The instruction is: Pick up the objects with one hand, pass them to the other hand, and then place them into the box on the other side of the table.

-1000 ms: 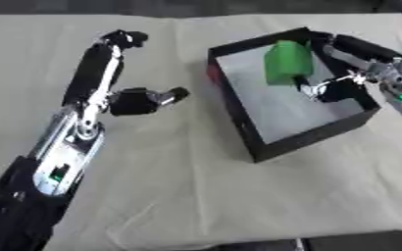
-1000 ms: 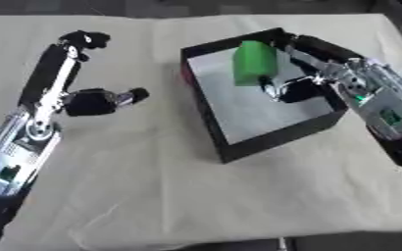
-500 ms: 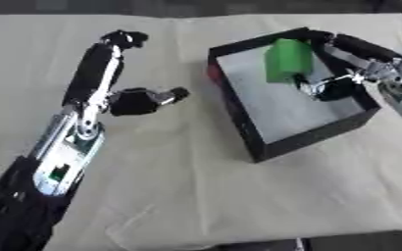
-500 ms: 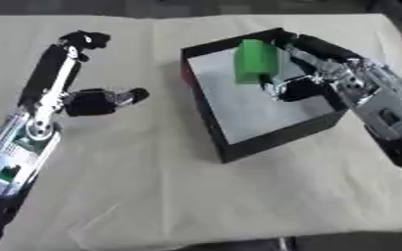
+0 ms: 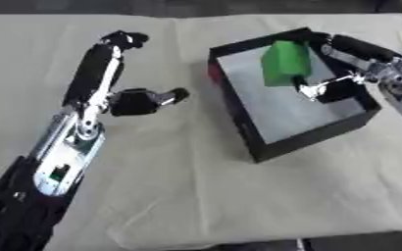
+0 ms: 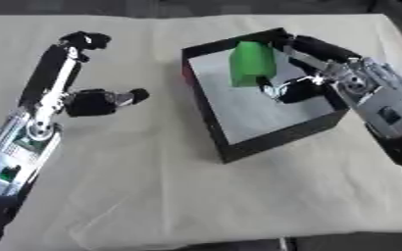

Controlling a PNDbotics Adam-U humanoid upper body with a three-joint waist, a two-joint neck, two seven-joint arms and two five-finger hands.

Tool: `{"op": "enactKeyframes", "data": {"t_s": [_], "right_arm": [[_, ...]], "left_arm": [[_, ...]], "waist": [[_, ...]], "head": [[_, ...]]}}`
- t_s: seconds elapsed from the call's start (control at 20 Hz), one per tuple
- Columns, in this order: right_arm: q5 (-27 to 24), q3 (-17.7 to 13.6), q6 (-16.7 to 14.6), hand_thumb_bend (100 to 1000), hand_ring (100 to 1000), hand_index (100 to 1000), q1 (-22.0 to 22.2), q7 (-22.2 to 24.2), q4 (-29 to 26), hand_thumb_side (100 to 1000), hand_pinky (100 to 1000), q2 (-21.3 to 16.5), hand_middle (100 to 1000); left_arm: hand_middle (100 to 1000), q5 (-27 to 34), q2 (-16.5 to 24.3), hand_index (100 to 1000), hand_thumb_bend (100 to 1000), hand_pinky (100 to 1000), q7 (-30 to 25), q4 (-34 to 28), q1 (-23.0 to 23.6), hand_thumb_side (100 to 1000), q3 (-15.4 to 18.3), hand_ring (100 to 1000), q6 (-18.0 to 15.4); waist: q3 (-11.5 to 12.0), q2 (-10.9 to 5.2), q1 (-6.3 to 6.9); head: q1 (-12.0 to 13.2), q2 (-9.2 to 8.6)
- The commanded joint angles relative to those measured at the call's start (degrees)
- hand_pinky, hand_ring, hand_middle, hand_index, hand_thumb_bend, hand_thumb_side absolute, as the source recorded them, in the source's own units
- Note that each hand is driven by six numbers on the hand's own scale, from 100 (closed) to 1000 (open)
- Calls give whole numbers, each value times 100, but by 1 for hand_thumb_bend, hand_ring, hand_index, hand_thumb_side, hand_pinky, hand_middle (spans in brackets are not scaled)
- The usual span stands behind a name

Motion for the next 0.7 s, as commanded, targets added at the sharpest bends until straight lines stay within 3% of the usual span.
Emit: {"op": "enactKeyframes", "data": {"t_s": [0.05,0.3,0.45,0.55,0.6,0.7], "right_arm": [[3,-83,140,100,1000,1000,-104,-38,-49,403,1000,-118,1000],[-95,-70,233,100,1000,1000,-119,-67,-87,384,1000,-123,1000],[-207,-51,164,100,1000,1000,-109,-98,-128,139,1000,-124,1000],[-309,-25,-5,100,1000,1000,-97,-80,-146,379,1000,-126,1000],[-401,-20,-95,100,1000,1000,-96,-60,-141,439,1000,-119,1000],[-709,-37,-251,100,1000,1000,-106,-82,-119,461,1000,-96,1000]], "left_arm": [[703,30,8,826,823,737,4,-68,-92,462,-9,804,-10],[703,30,10,826,822,737,10,-69,-100,461,-10,804,-13],[703,30,15,826,823,736,9,-66,-96,463,-16,803,-15],[703,31,15,826,826,736,7,-65,-95,465,-17,803,-15],[703,30,13,826,828,736,7,-64,-94,466,-17,803,-14],[703,31,10,825,827,736,10,-65,-89,466,-13,803,-8]], "waist": [[2,-190,54],[12,-203,41],[12,-209,39],[15,-209,39],[17,-209,40],[19,-207,40]], "head": [[-12,30],[-8,13],[-5,-3],[7,-37],[13,-47],[29,-54]]}}
